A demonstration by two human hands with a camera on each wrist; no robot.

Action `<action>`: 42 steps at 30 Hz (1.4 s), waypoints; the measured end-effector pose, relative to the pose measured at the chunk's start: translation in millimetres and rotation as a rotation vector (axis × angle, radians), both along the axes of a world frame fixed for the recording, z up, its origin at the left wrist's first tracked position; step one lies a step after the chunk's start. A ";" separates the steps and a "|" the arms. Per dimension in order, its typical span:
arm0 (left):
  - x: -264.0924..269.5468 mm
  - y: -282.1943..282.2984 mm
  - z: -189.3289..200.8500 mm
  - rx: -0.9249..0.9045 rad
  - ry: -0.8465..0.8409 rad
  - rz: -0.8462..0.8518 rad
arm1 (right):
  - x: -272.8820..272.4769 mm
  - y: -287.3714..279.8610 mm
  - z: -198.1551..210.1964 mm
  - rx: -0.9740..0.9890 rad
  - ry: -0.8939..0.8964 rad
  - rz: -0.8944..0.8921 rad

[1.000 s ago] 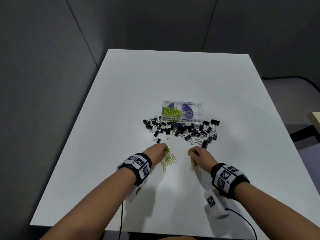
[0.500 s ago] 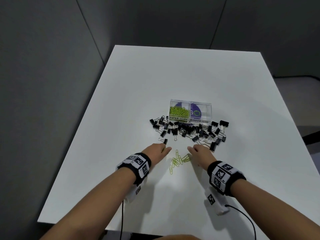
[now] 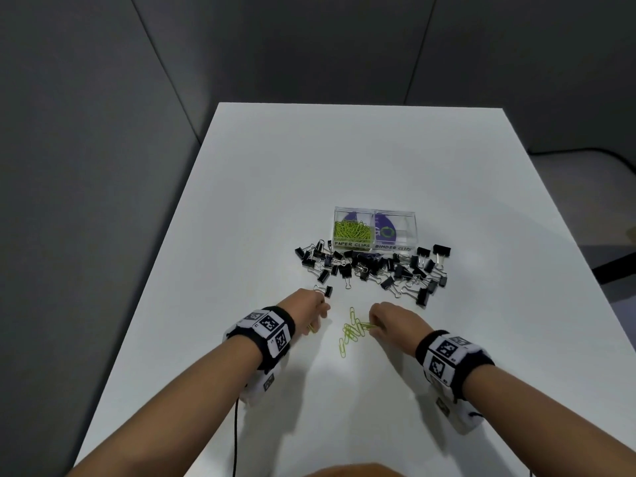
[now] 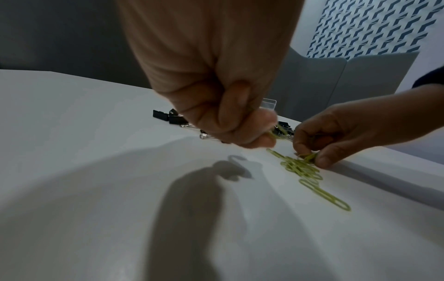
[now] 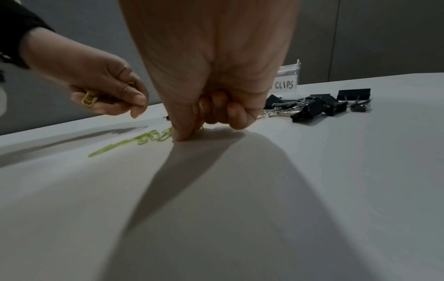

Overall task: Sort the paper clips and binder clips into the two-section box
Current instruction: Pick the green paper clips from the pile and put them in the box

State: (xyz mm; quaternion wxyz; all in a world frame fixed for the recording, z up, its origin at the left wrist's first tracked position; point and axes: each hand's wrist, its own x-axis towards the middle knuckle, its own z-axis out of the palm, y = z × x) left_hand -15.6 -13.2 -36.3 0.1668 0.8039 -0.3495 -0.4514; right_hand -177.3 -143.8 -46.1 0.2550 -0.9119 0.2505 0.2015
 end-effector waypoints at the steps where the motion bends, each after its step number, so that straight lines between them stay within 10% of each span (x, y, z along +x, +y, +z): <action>1: 0.6 -1.0 0.7 0.024 -0.006 -0.018 | 1.4 1.0 -0.7 0.009 0.012 0.006; 7: 5.6 -2.2 0.0 0.098 -0.177 -0.270 | 3.0 4.4 -3.6 0.135 0.002 -0.096; 22: 4.3 -15.2 0.2 0.058 -0.109 -0.267 | 2.7 -17.8 1.5 0.335 -0.298 -0.516; 33: -10.4 -56.1 1.2 0.015 -0.424 -0.746 | -11.3 -12.0 -5.2 0.323 -0.304 -0.595; 42: -13.1 -47.4 -8.0 0.041 -0.394 -0.670 | -11.7 -9.3 -3.9 0.585 -0.245 -0.694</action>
